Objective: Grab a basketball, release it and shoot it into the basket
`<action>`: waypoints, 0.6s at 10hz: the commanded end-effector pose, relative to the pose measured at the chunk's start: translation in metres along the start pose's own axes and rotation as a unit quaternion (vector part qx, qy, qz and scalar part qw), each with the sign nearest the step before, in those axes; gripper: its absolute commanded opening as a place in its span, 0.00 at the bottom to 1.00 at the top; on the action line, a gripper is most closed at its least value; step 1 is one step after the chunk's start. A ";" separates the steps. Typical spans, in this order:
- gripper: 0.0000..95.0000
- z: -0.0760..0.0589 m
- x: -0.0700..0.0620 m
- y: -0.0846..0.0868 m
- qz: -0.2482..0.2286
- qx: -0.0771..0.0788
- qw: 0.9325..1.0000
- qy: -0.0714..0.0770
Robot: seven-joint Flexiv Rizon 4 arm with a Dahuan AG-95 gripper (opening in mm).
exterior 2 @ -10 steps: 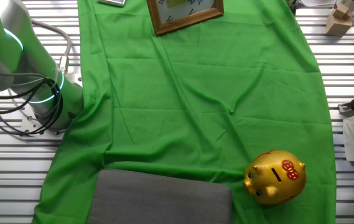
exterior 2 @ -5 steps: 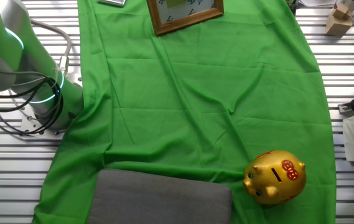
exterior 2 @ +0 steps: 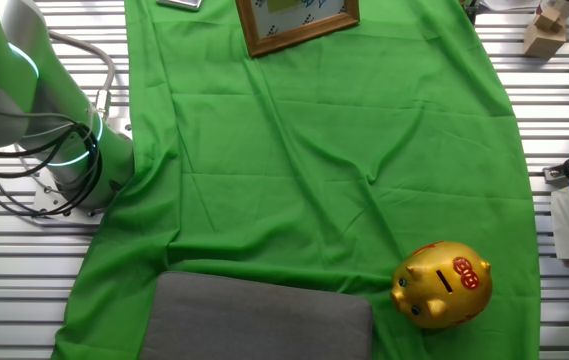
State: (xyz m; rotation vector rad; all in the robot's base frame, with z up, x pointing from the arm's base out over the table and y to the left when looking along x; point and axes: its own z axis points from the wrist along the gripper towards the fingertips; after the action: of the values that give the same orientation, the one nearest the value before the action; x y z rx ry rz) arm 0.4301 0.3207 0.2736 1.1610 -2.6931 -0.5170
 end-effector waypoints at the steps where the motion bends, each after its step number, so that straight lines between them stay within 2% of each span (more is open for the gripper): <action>1: 0.00 0.004 -0.001 0.001 0.000 0.001 1.000 -0.002; 6: 0.00 0.005 0.000 0.001 0.000 0.003 1.000 -0.002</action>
State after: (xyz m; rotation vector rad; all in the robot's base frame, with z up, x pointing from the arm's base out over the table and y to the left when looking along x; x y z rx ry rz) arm 0.4280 0.3224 0.2697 1.1620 -2.7009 -0.5117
